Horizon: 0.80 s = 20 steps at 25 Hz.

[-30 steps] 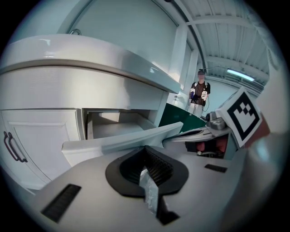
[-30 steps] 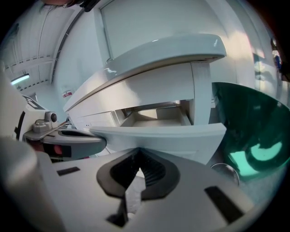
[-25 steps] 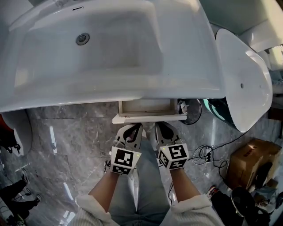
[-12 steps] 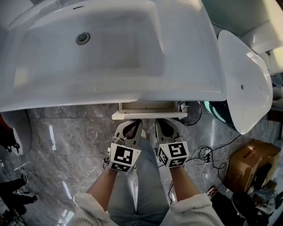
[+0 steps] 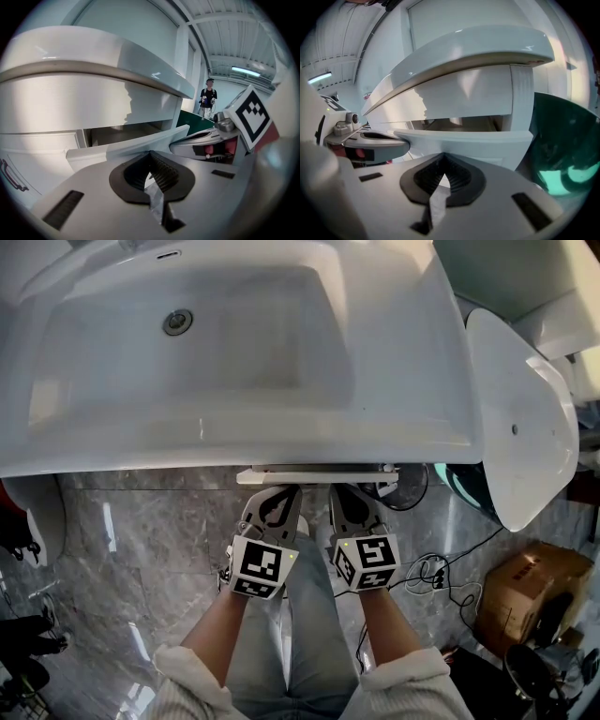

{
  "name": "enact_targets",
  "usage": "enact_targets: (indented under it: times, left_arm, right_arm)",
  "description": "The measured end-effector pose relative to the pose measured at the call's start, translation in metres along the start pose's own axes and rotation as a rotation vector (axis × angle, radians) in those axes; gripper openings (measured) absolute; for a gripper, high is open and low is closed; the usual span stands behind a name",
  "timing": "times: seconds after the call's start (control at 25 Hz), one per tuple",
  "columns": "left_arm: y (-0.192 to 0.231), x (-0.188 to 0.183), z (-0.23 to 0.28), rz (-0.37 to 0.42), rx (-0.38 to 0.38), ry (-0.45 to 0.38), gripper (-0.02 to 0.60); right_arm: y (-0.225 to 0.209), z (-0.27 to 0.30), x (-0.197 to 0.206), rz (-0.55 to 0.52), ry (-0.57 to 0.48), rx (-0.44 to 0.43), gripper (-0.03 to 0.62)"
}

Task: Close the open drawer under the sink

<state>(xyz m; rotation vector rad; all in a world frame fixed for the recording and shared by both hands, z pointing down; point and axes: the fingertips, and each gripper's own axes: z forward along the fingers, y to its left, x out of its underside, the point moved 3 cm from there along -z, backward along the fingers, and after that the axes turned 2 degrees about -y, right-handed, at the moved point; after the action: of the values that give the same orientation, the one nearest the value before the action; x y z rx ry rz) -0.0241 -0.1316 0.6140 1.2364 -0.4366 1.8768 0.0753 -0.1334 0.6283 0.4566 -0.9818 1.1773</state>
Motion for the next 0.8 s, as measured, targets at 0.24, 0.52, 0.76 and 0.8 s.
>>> enact_targets:
  times: [0.24,0.52,0.76,0.8]
  left_arm:
    - [0.010,-0.007,0.010,0.011,-0.010,-0.007,0.015]
    - [0.020,-0.013,0.020,0.030,-0.010,-0.008,0.014]
    - [0.029,-0.019,0.028,0.030,-0.016,-0.008,0.014]
    - [0.030,-0.020,0.030,0.030,-0.016,-0.008,0.014]
  right_arm:
    - [-0.005,0.012,-0.009,-0.010,-0.008,-0.001,0.009]
    - [-0.009,0.023,-0.018,-0.011,-0.018,0.010,0.009]
    - [-0.013,0.034,-0.026,-0.013,-0.022,0.015,0.009]
    - [-0.014,0.036,-0.027,-0.012,-0.024,0.017,0.009]
